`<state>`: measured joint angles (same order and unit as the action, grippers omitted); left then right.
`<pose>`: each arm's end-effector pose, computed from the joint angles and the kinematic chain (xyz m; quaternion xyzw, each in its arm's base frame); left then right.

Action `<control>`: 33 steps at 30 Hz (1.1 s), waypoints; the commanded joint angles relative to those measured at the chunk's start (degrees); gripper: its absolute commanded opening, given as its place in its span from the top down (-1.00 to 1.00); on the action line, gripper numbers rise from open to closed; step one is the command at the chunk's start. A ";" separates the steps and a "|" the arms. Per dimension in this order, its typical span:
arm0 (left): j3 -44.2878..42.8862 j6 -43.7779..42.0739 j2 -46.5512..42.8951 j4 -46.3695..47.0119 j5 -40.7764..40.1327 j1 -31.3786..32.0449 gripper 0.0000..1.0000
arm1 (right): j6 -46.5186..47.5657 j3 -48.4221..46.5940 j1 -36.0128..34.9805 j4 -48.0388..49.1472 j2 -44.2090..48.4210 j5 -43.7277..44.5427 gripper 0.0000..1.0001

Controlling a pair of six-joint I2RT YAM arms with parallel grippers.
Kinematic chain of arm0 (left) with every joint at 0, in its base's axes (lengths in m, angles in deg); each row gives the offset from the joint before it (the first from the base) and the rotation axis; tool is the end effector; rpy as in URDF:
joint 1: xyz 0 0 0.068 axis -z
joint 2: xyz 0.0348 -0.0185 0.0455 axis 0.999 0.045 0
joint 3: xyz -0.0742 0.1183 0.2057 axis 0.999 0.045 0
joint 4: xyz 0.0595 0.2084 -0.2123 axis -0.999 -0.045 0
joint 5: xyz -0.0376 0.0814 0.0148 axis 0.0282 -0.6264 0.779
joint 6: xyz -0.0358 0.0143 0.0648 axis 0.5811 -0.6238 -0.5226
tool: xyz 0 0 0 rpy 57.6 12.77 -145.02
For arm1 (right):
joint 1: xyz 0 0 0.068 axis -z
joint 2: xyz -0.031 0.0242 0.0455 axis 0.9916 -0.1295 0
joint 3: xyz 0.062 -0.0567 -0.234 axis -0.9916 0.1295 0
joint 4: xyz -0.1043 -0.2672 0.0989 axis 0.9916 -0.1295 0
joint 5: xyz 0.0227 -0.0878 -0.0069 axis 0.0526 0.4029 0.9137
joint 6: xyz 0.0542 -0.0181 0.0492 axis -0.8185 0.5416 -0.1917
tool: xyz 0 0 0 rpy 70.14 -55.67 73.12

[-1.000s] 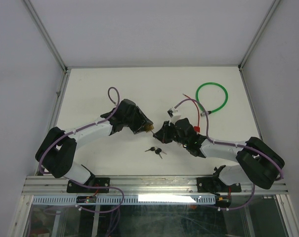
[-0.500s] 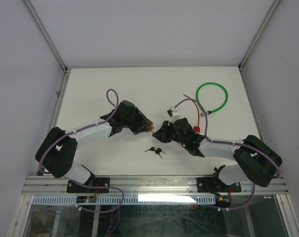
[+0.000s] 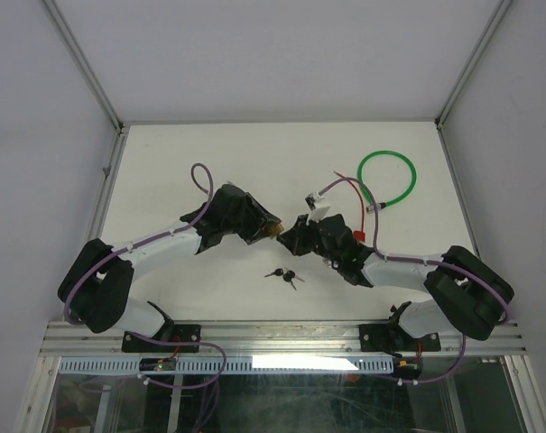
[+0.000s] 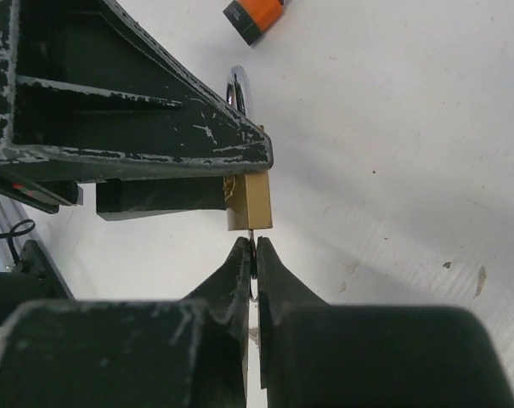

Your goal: Unlock with the key

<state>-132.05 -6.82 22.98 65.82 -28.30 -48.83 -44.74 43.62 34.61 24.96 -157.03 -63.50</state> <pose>0.2740 -0.2260 0.1302 -0.2644 0.8807 -0.3488 0.1812 0.2186 0.2450 0.1107 -0.1114 0.8098 0.3844 0.4290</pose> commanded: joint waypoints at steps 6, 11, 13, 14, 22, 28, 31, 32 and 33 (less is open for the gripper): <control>1.84 -1.48 -3.26 6.53 6.40 2.85 0.79 | 7.56 -4.04 0.40 14.14 0.43 0.47 1.00; 8.64 -2.28 -8.05 18.45 8.01 2.87 0.98 | 2.67 -4.78 3.29 17.50 1.66 -10.78 1.00; 11.97 -2.90 -10.83 25.06 8.25 2.82 1.00 | -0.47 -5.33 4.45 18.51 1.39 -15.98 1.00; 13.52 -3.26 -12.12 28.20 8.40 2.85 1.00 | -2.00 -5.27 4.67 19.68 1.27 -17.82 1.00; 21.74 -6.15 -19.08 46.44 9.86 2.81 1.00 | -11.96 -5.17 7.21 24.66 0.07 -25.57 1.00; 22.00 -7.91 -20.63 44.48 8.57 1.09 1.00 | -9.12 -4.71 7.39 19.59 0.72 -27.38 0.77; 21.70 -7.79 -20.54 41.83 8.20 -0.66 1.00 | -2.33 -3.84 7.43 13.22 3.50 -26.56 0.44; 21.14 -7.79 -20.35 40.04 7.76 -1.01 1.00 | -0.48 -3.45 7.43 11.73 4.49 -26.41 0.31; 20.42 -7.79 -20.16 38.06 7.28 -1.22 1.00 | 1.16 -2.98 7.39 10.71 5.09 -26.31 0.19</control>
<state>-109.21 -14.45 4.16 102.58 -25.81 -49.68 -51.34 42.57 42.42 37.09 -156.55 -89.78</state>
